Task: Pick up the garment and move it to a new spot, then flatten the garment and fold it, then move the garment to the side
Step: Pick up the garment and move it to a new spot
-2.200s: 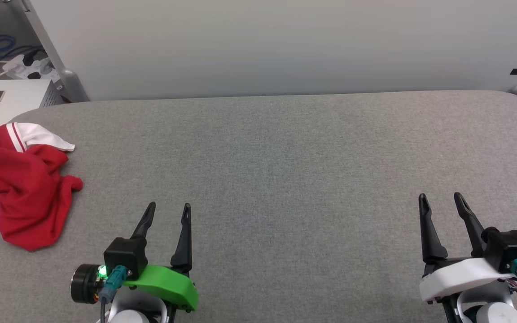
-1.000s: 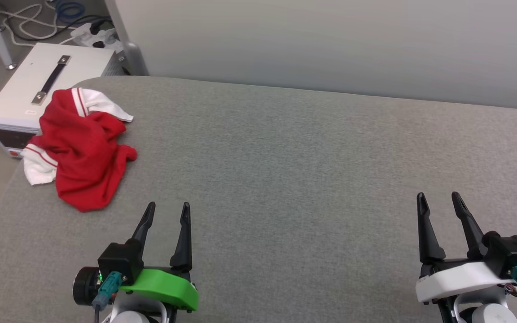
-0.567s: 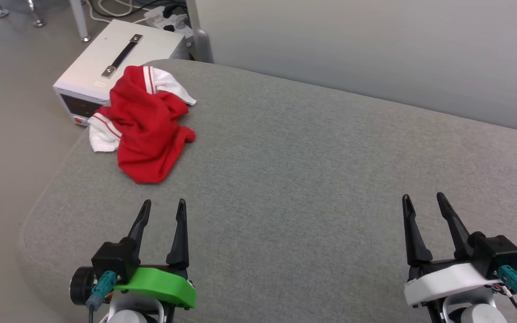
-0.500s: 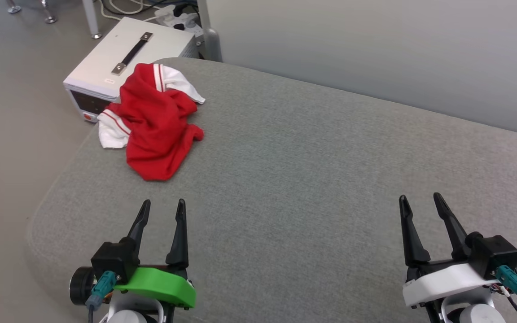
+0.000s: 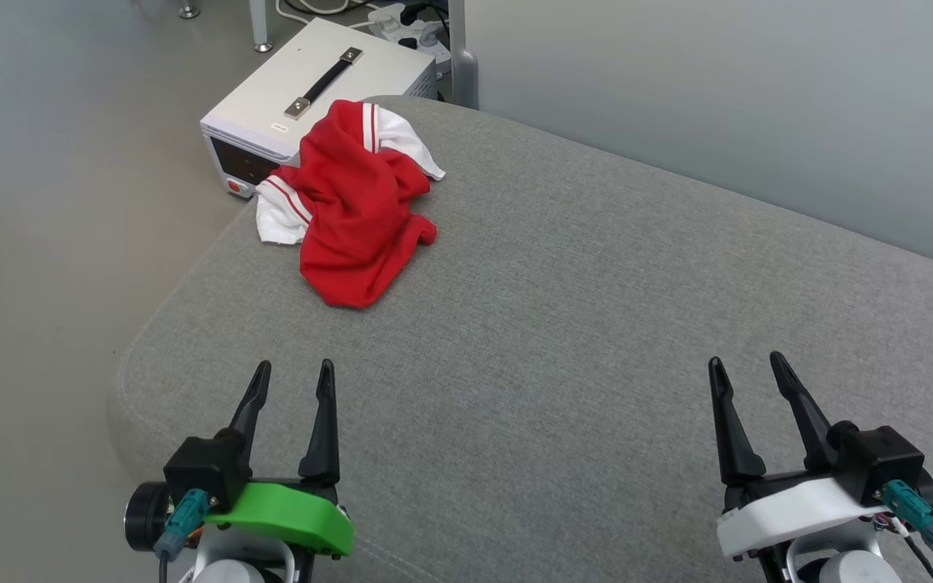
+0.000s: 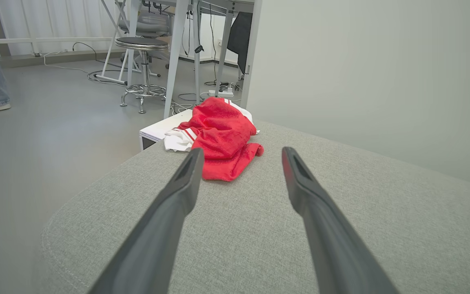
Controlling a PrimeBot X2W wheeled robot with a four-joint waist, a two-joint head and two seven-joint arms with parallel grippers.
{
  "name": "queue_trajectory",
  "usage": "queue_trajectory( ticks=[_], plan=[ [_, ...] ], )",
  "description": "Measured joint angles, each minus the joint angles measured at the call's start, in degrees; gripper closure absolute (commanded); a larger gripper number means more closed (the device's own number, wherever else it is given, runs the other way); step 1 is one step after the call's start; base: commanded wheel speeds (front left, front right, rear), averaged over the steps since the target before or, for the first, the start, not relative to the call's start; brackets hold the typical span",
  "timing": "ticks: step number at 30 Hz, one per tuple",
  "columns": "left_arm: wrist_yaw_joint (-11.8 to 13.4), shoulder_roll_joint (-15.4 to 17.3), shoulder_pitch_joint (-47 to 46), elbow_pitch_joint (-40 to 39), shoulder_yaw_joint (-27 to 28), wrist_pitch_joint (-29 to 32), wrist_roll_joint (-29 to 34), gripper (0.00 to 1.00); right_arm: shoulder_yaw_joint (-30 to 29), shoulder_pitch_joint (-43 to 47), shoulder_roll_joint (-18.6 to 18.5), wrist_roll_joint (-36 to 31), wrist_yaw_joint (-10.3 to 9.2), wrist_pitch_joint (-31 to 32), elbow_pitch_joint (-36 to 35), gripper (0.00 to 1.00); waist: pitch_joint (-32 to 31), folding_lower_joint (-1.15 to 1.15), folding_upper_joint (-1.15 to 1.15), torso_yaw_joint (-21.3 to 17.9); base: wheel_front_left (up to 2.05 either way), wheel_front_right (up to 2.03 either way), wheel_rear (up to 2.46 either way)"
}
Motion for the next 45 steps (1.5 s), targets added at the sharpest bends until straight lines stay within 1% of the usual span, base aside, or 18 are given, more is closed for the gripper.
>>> queue_trajectory(
  ticks=[9,14,17,19,21,23,26,28,30,32,34,36,39,42,45],
  plan=[
    [0.0,0.0,0.0,1.1,1.6,0.0,-0.2,0.00,0.2,0.0,0.0,0.3,0.00,0.0,-0.1,0.00,0.4,0.00,0.00,-0.2,0.00,0.00,0.00],
    [-0.1,0.0,-0.1,1.5,1.8,0.0,-2.0,0.00,0.1,0.0,0.0,-0.5,0.00,0.0,-0.5,0.00,1.8,0.01,0.00,-1.0,0.00,0.00,0.00],
    [-0.9,0.0,-0.8,3.4,2.3,0.0,-3.9,0.00,-0.2,-0.2,0.0,-1.2,0.00,0.0,-1.7,0.00,3.2,0.01,0.00,-1.6,0.00,0.00,0.00],
    [-1.5,0.0,-2.7,6.1,3.2,0.0,-7.4,0.00,-0.3,-0.6,0.0,-2.5,0.00,0.0,-2.8,0.00,4.6,0.01,0.00,-2.1,0.00,0.00,0.00],
    [-2.1,0.2,-5.6,8.0,4.1,0.0,-8.0,0.00,-0.5,-1.5,0.0,-3.6,0.00,0.0,-4.3,0.00,6.1,0.01,0.00,-2.6,0.00,0.00,0.00],
    [-2.5,1.2,-9.9,10.8,4.5,0.0,-8.4,0.00,-0.8,-2.6,0.1,-4.7,0.00,-0.1,-5.8,0.00,7.8,0.01,0.00,-3.2,0.00,0.00,0.00],
    [-2.9,3.6,-16.6,15.6,5.4,1.2,-10.0,0.00,-0.8,-3.7,-0.3,-6.0,0.00,-0.2,-7.7,0.00,10.9,0.01,0.00,-4.2,0.00,0.00,0.00],
    [-3.2,5.4,-21.0,17.8,6.1,4.1,-13.5,0.00,-0.6,-3.9,-0.8,-6.5,0.00,-0.2,-9.0,0.00,13.0,0.01,0.00,-5.1,0.00,0.00,0.00],
    [-3.3,8.0,-24.9,19.1,6.0,7.2,-15.0,0.00,-0.5,-4.6,-1.2,-6.7,0.00,0.0,-10.5,0.00,14.9,0.01,0.00,-6.0,0.00,0.00,0.00],
    [-3.4,11.5,-29.4,20.8,5.4,12.2,-16.3,0.00,-0.5,-5.6,-1.5,-7.0,0.00,0.3,-12.3,0.00,17.1,0.01,0.00,-7.0,0.00,0.00,0.00],
    [-3.4,14.3,-33.2,22.2,4.6,16.6,-17.3,0.00,-0.3,-6.5,-1.7,-7.1,0.00,0.6,-13.6,0.00,19.0,0.02,0.00,-7.9,0.00,0.00,0.00],
    [-3.4,17.1,-37.4,24.2,3.6,22.3,-19.8,0.00,0.4,-7.2,-1.8,-7.1,0.00,0.9,-14.7,0.00,21.0,0.02,0.00,-9.1,0.00,0.00,0.00],
    [-3.4,21.0,-42.0,26.9,1.6,30.6,-21.5,0.00,1.1,-7.8,-1.9,-7.5,0.00,1.1,-15.8,0.00,23.7,0.02,0.00,-10.8,0.00,0.00,0.00],
    [-3.5,24.3,-45.5,29.0,0.3,37.5,-24.1,0.00,1.9,-8.4,-2.2,-8.1,0.00,1.2,-16.2,0.00,26.0,0.02,0.00,-12.8,0.00,0.00,0.00],
    [-3.6,26.3,-48.4,30.7,-0.1,43.5,-27.4,0.00,2.2,-8.7,-2.2,-8.1,0.00,1.2,-16.6,0.00,28.1,0.02,0.00,-14.7,0.00,0.00,0.00]
  ],
)
